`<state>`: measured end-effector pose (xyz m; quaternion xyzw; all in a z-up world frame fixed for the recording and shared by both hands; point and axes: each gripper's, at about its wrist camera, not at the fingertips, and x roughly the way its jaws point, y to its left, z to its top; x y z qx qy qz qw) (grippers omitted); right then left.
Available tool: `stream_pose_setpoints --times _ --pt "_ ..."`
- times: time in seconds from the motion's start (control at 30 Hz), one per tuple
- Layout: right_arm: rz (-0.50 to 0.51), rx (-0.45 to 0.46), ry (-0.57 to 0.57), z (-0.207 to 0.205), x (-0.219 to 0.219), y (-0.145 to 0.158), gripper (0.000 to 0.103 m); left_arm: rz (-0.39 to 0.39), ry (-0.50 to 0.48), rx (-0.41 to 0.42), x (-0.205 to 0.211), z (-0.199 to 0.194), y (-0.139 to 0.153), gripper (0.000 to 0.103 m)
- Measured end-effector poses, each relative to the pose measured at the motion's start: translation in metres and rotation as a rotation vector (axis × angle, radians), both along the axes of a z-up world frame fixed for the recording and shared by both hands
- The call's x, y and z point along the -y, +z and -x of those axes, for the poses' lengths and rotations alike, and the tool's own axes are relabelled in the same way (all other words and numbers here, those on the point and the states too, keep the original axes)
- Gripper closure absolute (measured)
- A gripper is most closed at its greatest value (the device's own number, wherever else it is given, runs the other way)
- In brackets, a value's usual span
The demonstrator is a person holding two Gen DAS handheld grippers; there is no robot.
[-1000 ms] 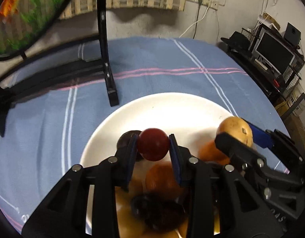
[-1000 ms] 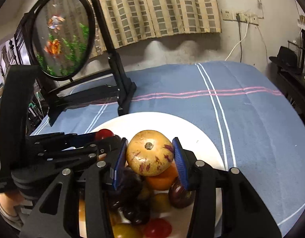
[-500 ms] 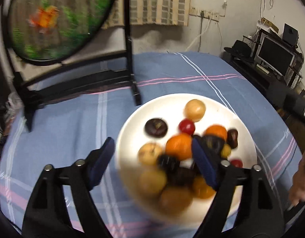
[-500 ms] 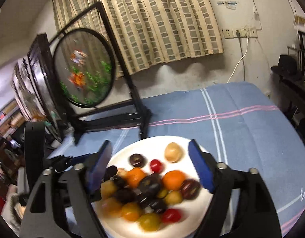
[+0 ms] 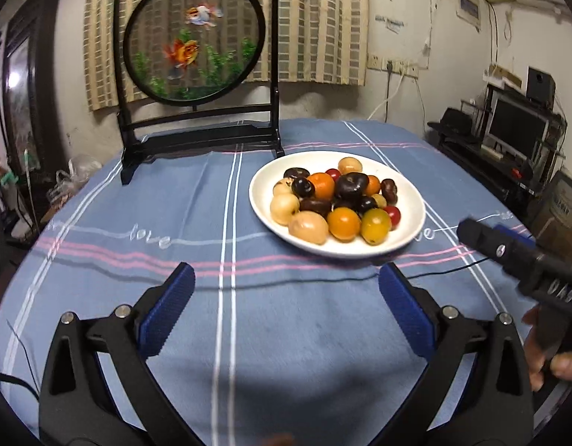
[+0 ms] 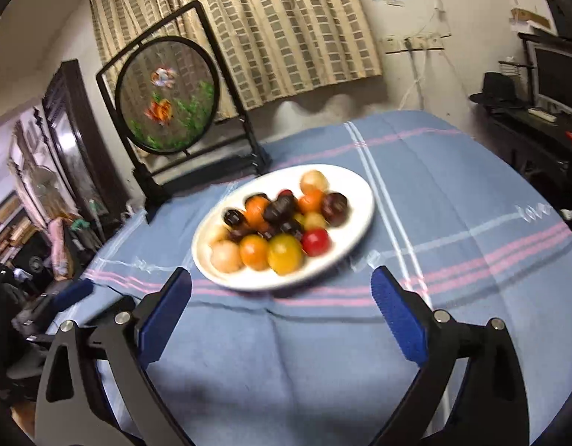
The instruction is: Organize fruits
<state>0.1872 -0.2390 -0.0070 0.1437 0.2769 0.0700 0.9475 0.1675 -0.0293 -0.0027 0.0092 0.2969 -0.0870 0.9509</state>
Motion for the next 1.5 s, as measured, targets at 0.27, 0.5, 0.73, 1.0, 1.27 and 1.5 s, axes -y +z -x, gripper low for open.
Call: stream_pose_setpoints --times 0.27,0.5,0.73,1.0,1.27,1.5 --pt "0.099 0.009 -0.088 0.018 -0.004 -0.002 0.001 -0.032 -0.008 -0.008 0.0 0.006 -0.011 0.002" --pt "0.16 -0.019 -0.061 0.014 -0.015 -0.009 0.001 0.008 -0.031 -0.015 -0.004 0.007 -0.008 0.002" --pt "0.155 -0.026 -0.054 0.015 -0.016 -0.01 0.001 -0.015 -0.013 -0.013 -0.002 0.007 -0.01 0.002" --pt "0.155 -0.02 -0.049 0.017 -0.017 -0.009 0.001 -0.02 0.007 -0.01 -0.005 0.006 -0.011 0.002" --pt "0.157 -0.022 -0.048 0.016 -0.018 -0.009 0.001 -0.032 0.004 -0.007 -0.004 0.007 -0.011 0.002" --pt "0.161 -0.029 -0.049 0.015 -0.02 -0.011 0.001 -0.037 -0.042 -0.005 0.002 0.009 -0.013 0.002"
